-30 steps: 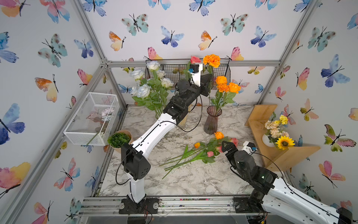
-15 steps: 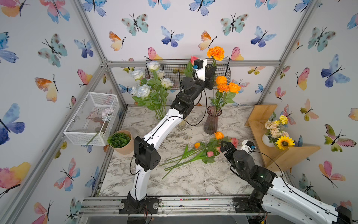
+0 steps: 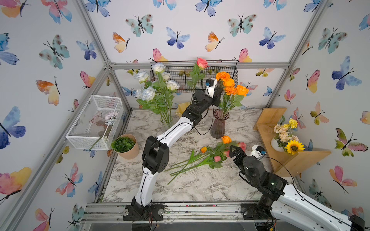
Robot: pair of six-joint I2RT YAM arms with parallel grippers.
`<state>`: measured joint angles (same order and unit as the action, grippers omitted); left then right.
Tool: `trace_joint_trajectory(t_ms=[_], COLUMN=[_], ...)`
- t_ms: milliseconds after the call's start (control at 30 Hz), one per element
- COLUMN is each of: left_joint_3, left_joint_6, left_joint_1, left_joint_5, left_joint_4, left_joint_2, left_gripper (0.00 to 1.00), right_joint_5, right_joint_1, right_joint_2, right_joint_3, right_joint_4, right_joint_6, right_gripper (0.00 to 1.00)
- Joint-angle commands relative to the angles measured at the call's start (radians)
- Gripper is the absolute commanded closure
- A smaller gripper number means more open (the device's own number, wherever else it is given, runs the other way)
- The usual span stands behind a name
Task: Arrange the flowers in different vases according to their colors
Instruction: Insert the flower into the vase.
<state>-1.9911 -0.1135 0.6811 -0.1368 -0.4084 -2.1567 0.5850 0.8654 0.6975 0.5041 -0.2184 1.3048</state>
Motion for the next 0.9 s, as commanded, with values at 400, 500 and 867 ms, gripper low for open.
trace_joint_trajectory(t_ms=[400,500,867], left_joint_3=[0.097,0.197,0.414], left_joint_6=[0.011,0.002,-0.023], left_joint_1=[0.052,0.052,0.054], left_joint_5=[0.085,0.127,0.146], left_joint_4=[0.093,0.112,0.219], left_joint_2=[0.269,0.360,0.572], left_gripper=[0.01,0.01,0.01], right_joint_5=[0.035,-0.015,-0.106], right_joint_1=[0.001,0.001,0.001], right_joint_2=[-0.113,-0.139,-0.169], right_joint_3=[0.179,0.210,0.261], right_joint_4=[-0.210,-0.238,-0.358], right_joint_6=[-0.179,-0.239,-0.210], right_gripper=[0.02,0.02,0.02])
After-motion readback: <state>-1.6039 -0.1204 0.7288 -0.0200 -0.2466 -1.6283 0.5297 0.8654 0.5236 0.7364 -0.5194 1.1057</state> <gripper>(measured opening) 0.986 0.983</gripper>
